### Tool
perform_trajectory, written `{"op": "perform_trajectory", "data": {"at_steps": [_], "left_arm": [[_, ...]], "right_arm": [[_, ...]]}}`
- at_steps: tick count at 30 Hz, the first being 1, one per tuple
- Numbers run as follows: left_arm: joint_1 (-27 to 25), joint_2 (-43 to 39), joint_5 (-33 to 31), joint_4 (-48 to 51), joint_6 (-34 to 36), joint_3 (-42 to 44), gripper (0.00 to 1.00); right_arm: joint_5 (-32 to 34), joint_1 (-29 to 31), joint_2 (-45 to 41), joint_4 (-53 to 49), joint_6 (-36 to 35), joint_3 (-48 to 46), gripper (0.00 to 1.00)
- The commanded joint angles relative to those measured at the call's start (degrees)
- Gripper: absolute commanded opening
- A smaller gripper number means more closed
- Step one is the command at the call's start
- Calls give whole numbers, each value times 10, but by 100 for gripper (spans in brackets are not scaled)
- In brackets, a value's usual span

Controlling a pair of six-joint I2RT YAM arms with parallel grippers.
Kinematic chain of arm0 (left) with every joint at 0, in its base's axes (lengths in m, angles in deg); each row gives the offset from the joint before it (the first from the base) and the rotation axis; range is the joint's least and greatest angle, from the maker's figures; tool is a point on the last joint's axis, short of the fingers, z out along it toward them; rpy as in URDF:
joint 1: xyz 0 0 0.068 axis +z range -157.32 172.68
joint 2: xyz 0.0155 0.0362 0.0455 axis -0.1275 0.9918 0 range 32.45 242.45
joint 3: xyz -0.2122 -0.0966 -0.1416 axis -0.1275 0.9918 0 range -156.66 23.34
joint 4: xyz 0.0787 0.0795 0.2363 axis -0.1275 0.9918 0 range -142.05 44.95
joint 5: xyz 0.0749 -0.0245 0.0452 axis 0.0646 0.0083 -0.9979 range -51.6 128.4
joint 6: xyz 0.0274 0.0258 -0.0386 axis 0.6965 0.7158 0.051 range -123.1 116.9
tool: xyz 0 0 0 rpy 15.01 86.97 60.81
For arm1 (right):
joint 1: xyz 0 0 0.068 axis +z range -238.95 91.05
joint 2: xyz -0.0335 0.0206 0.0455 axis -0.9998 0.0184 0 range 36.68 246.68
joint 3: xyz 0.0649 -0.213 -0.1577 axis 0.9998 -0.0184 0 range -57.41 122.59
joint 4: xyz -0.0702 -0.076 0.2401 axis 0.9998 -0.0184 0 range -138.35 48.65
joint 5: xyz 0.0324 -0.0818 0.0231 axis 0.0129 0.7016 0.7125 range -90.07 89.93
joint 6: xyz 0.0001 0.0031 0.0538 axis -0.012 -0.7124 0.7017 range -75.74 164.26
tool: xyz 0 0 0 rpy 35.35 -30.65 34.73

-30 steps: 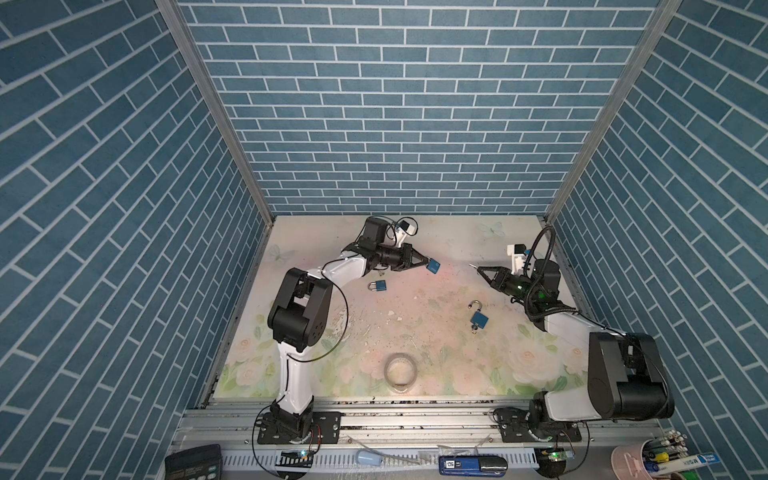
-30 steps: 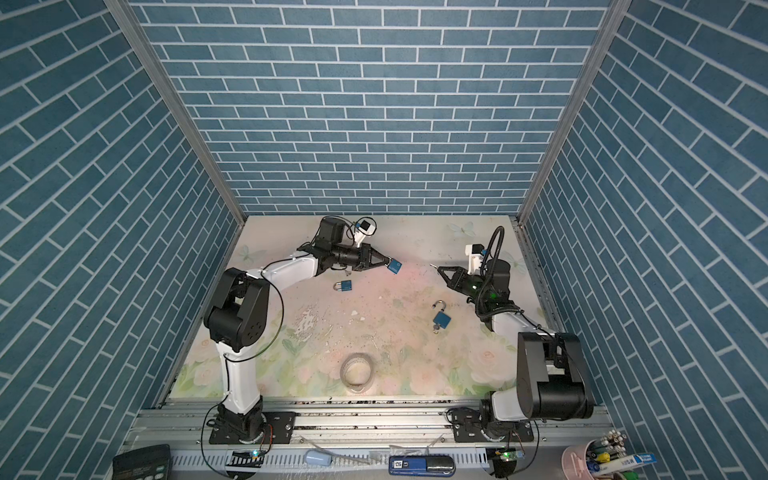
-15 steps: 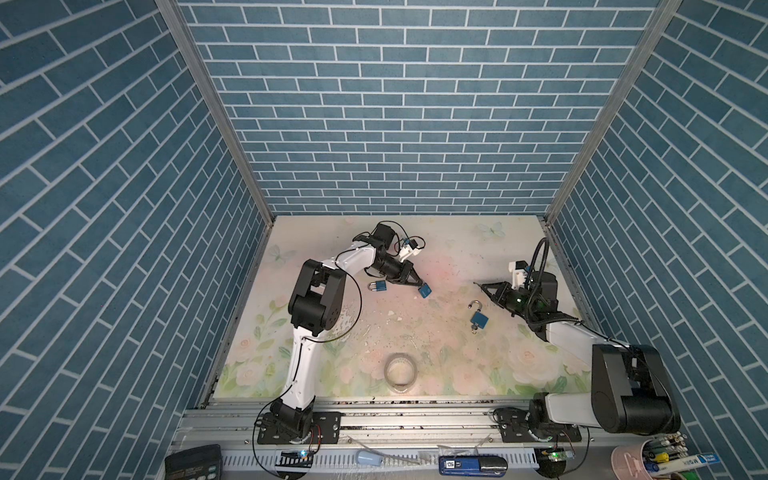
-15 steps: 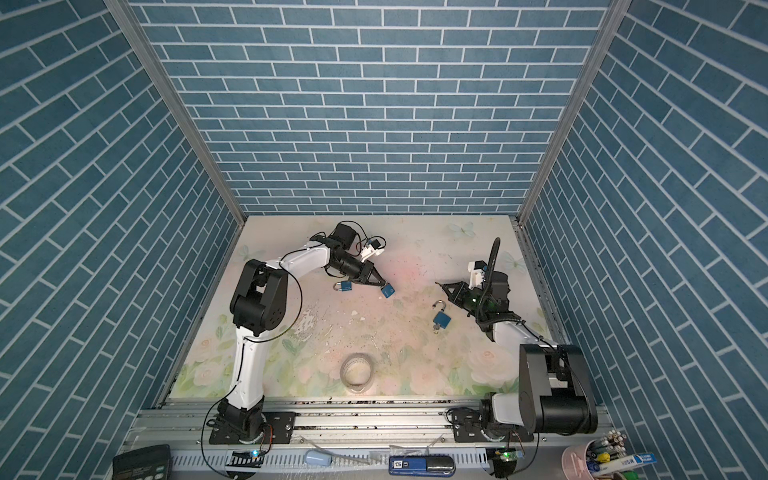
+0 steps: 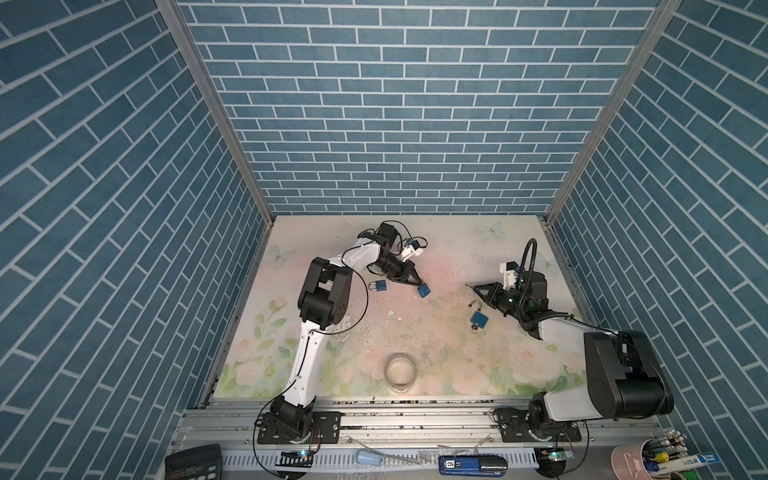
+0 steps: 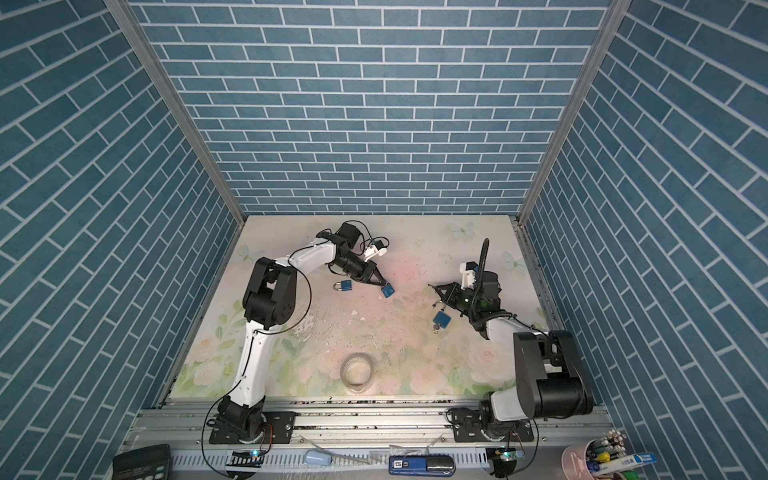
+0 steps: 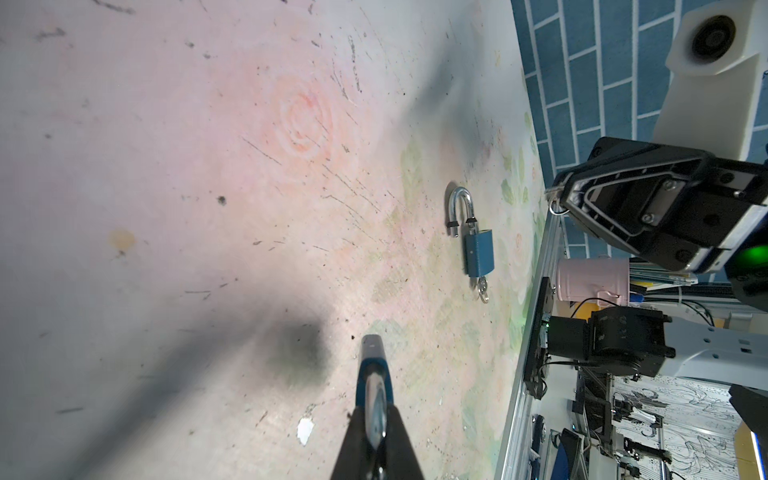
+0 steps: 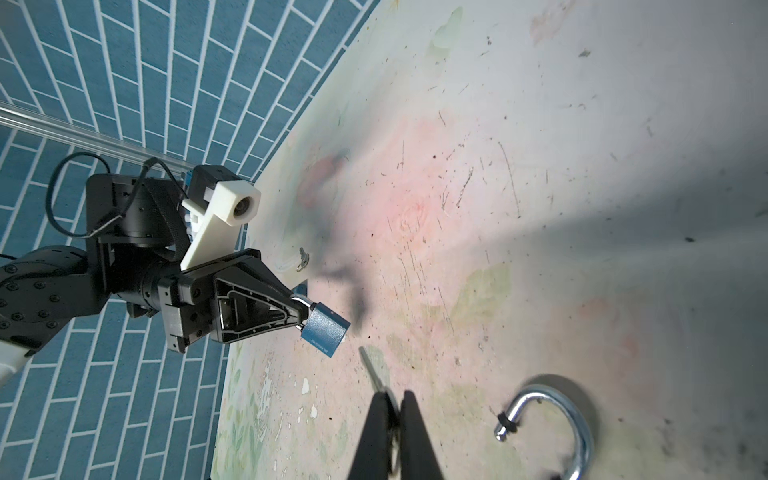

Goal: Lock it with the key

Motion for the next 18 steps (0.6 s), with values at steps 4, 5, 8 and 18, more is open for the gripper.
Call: {"op": "perform_trajectory", "data": {"at_steps": [4, 5, 8, 18], "left_arm": [[0, 35, 4, -3, -3, -27, 4], [0, 40, 4, -1, -4, -31, 6], [0, 47, 3, -1, -4, -39, 10], [4, 76, -37, 15, -12, -81, 33]], "right_arm": [[10, 17, 44, 35, 13, 32, 0], [11, 20, 49, 39, 14, 35, 0], [16, 28, 62, 43, 15, 47, 0], [47, 54, 93, 60, 26, 68, 0]]}}
